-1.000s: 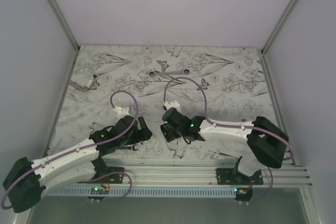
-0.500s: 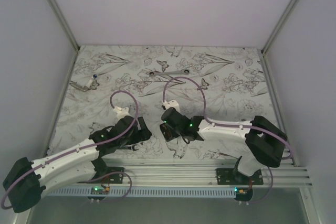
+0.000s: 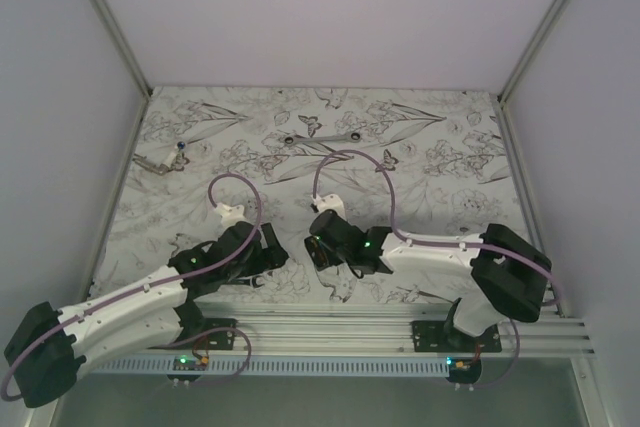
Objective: Snap on the fuse box
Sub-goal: Install the fuse at the fuse box base.
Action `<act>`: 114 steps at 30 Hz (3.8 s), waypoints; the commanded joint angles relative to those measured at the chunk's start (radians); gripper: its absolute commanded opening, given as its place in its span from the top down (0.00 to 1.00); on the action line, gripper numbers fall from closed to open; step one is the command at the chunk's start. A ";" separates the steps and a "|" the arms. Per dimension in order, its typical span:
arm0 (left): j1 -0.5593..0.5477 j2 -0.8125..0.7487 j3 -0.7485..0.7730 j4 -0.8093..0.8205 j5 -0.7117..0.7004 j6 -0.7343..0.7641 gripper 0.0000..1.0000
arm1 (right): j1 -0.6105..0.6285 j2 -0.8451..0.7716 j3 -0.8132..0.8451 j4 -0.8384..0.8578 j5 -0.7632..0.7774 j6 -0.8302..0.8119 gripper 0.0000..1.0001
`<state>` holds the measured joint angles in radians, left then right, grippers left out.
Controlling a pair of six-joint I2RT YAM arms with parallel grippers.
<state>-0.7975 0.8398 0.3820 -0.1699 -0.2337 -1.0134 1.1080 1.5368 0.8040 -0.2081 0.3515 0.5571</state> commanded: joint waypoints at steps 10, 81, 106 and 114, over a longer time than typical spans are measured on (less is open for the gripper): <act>0.006 -0.014 -0.018 -0.039 -0.012 -0.003 0.11 | -0.032 0.172 0.003 -0.272 -0.074 -0.008 1.00; 0.009 -0.085 -0.032 -0.073 -0.036 -0.008 0.09 | -0.086 0.144 0.201 -0.314 -0.191 -0.077 1.00; 0.014 -0.074 -0.022 -0.076 -0.044 0.012 0.09 | -0.086 0.092 0.166 -0.344 -0.206 -0.091 1.00; 0.017 -0.055 0.062 -0.133 -0.044 0.047 0.08 | -0.094 -0.086 0.199 -0.327 -0.192 -0.099 0.70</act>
<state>-0.7898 0.7719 0.3813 -0.2409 -0.2569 -1.0042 1.0180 1.5455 0.9936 -0.5175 0.1616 0.4603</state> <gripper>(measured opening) 0.915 0.268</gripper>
